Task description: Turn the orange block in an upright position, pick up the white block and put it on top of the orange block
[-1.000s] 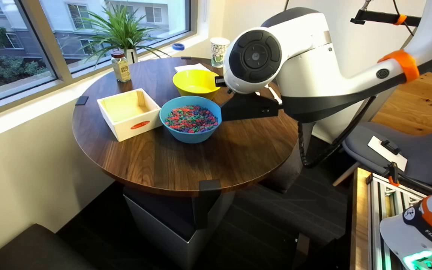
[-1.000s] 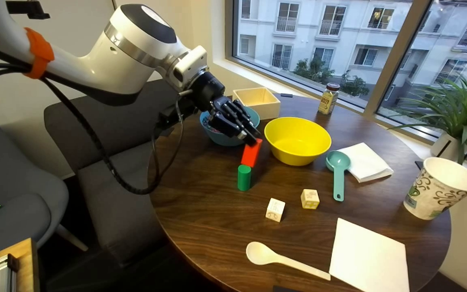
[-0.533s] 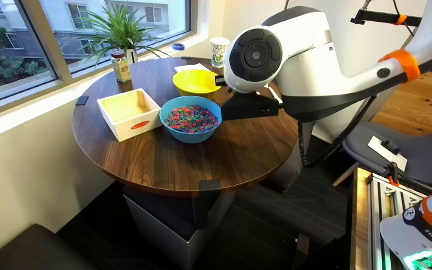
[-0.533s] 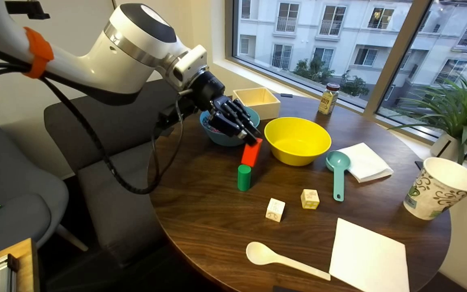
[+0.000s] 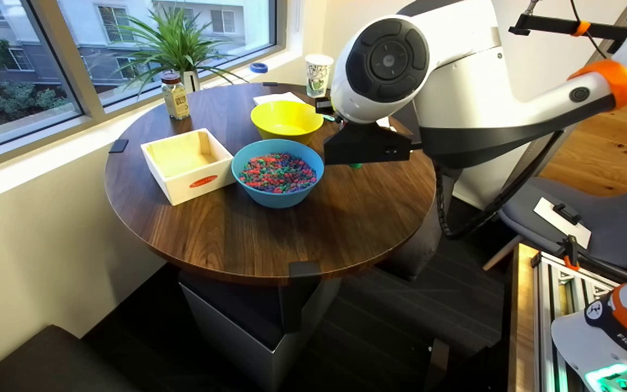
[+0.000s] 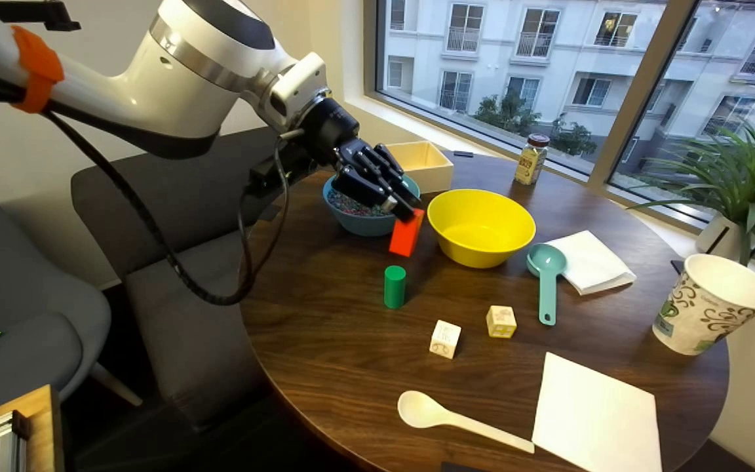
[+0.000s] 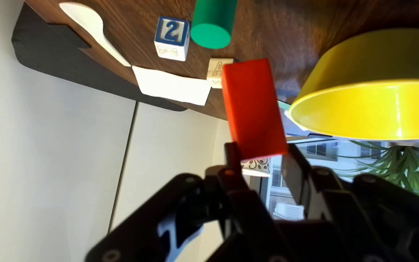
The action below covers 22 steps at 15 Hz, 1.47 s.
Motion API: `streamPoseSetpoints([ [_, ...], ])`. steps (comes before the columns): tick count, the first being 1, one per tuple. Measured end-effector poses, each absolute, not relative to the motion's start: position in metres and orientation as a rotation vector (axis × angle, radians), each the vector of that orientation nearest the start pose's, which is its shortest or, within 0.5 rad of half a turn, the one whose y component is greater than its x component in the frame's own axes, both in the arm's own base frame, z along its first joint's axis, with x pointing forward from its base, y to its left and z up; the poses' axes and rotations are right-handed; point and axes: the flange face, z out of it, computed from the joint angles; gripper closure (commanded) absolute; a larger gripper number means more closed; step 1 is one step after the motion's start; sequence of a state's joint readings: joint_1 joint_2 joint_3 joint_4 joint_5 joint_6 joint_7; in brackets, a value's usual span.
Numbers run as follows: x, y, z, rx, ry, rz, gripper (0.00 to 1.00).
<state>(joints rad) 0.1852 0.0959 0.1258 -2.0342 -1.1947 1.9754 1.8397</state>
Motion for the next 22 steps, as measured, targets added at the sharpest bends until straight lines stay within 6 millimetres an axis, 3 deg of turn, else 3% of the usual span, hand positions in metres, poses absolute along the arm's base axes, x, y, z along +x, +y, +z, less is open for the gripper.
streamPoseSetpoints([
  [1, 0.561, 0.119, 0.422, 2.078, -1.027, 1.087, 0.66],
  [5, 0.561, 0.119, 0.424, 2.078, -1.029, 1.090, 0.66],
  [6, 0.561, 0.119, 0.424, 2.078, -1.029, 1.089, 0.91],
  [17, 0.549, 0.131, 0.430, 2.073, -1.065, 1.146, 0.91],
  [22, 0.538, 0.122, 0.416, 2.025, -1.131, 1.182, 0.91],
])
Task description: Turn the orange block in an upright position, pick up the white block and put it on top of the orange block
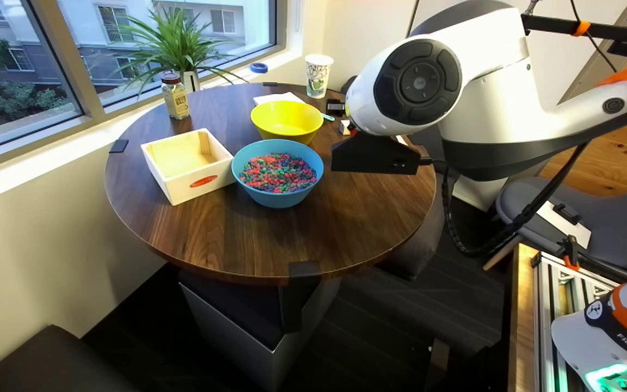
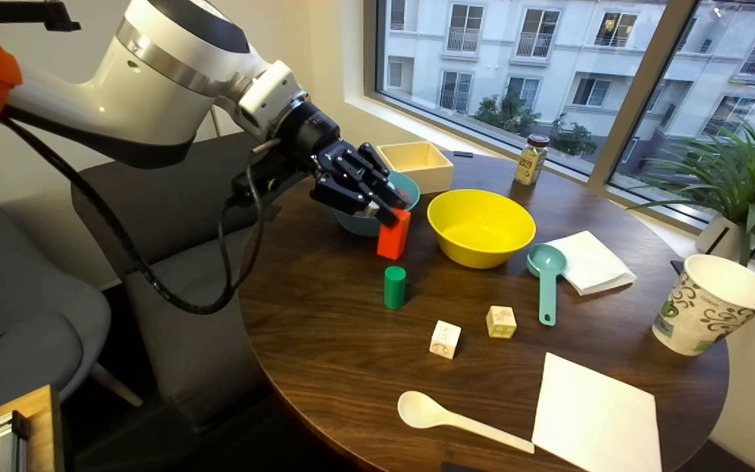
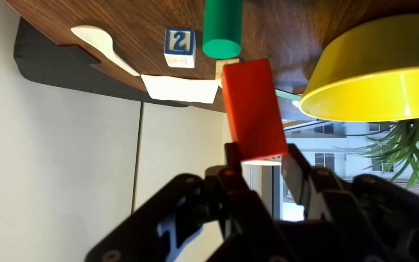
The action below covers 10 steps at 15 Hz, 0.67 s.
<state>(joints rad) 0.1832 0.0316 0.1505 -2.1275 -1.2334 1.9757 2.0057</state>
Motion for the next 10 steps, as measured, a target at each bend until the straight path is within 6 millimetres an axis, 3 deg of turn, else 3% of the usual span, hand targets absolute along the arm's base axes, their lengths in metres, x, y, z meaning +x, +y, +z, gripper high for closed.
streamPoseSetpoints([
  [4, 0.531, 0.119, 0.403, 1.999, -1.164, 1.183, 0.91],
  [10, 0.532, 0.109, 0.404, 1.926, -1.197, 1.236, 0.91],
])
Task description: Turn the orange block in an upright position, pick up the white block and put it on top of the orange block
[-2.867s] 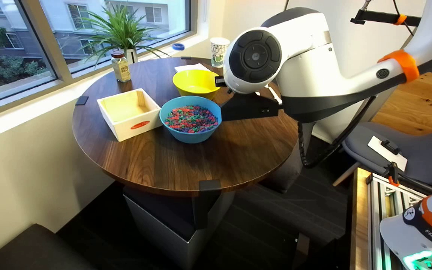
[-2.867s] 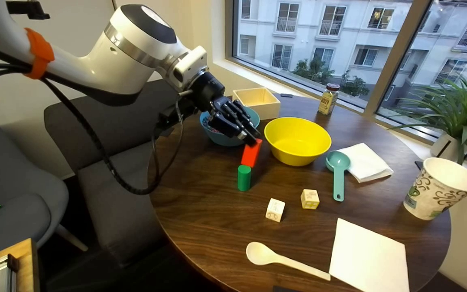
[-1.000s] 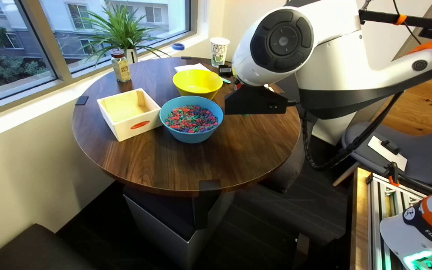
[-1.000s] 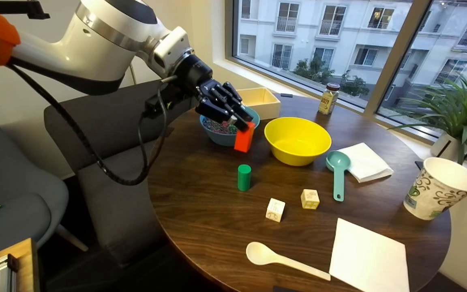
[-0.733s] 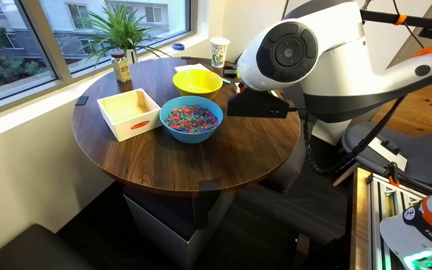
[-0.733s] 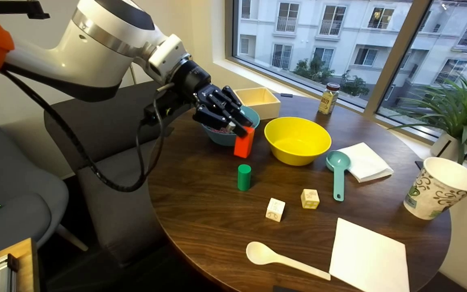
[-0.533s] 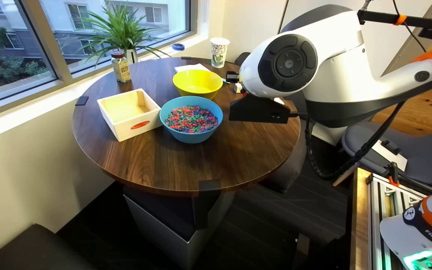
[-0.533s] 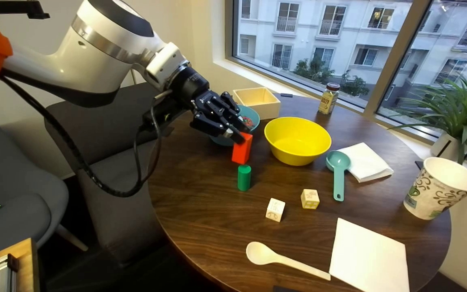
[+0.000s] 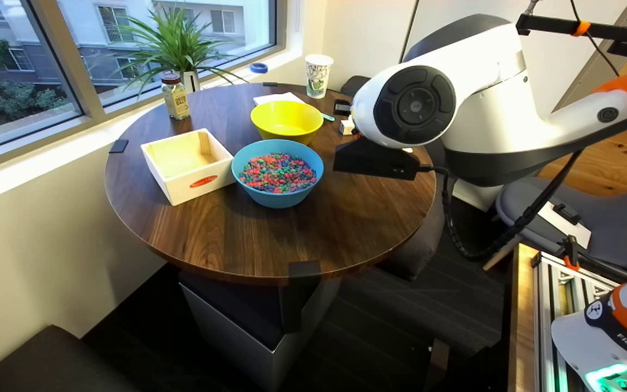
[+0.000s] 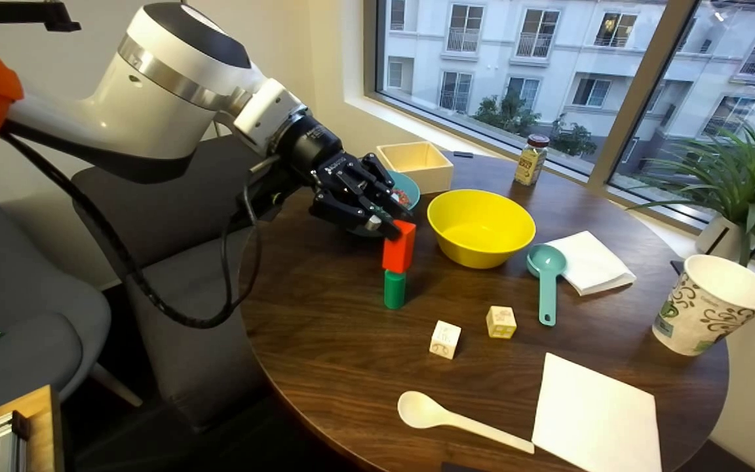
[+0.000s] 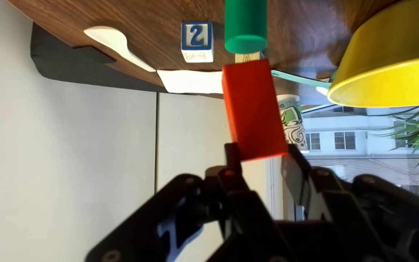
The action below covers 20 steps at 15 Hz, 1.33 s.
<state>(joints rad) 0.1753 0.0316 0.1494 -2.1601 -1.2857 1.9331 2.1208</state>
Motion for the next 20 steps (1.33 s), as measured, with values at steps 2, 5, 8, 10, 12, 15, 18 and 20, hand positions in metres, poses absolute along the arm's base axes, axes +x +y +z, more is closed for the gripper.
streamPoseSetpoints([
  [2, 0.533, 0.109, 0.404, 1.920, -1.204, 1.247, 0.91],
  [5, 0.532, 0.111, 0.401, 1.915, -1.226, 1.257, 0.91],
  [8, 0.533, 0.113, 0.396, 1.912, -1.243, 1.261, 0.91],
  [10, 0.533, 0.113, 0.394, 1.907, -1.255, 1.264, 0.91],
  [12, 0.532, 0.113, 0.392, 1.904, -1.263, 1.266, 0.91],
  [15, 0.532, 0.113, 0.390, 1.899, -1.278, 1.269, 0.91],
  [18, 0.532, 0.113, 0.389, 1.895, -1.287, 1.273, 0.77],
  [20, 0.532, 0.113, 0.389, 1.892, -1.293, 1.275, 0.40],
])
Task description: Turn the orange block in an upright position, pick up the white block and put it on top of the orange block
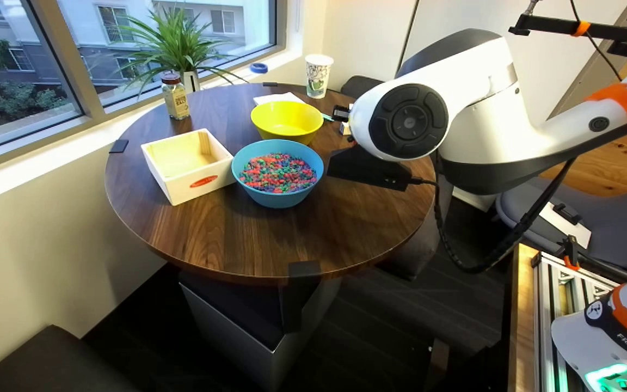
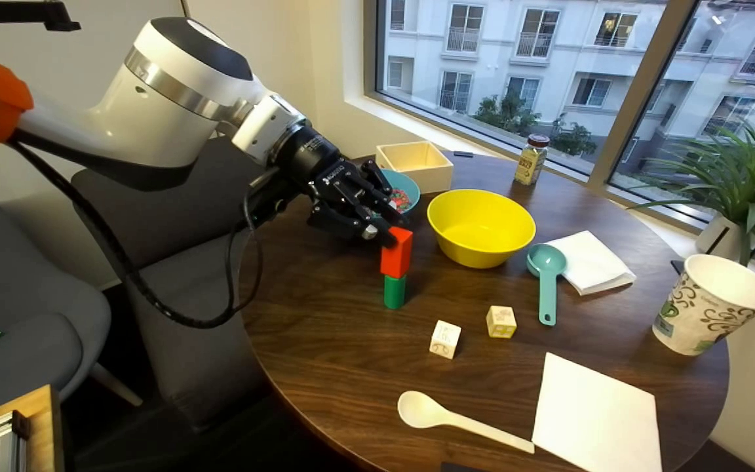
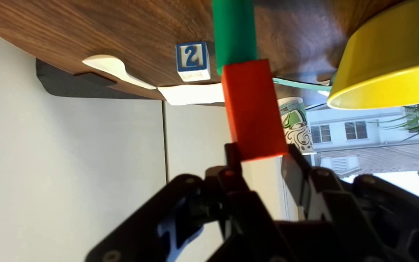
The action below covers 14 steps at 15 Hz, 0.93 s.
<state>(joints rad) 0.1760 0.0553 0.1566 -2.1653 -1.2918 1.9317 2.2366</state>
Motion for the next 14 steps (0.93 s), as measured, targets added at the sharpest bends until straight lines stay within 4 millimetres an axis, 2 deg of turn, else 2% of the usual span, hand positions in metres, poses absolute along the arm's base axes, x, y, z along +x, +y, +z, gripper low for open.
streamPoseSetpoints([
  [5, 0.530, 0.112, 0.386, 1.890, -1.294, 1.271, 0.04],
  [6, 0.530, 0.112, 0.385, 1.890, -1.295, 1.271, 0.00],
  [10, 0.531, 0.108, 0.388, 1.878, -1.314, 1.277, 0.00],
  [14, 0.534, 0.088, 0.415, 1.855, -1.386, 1.315, 0.00],
])
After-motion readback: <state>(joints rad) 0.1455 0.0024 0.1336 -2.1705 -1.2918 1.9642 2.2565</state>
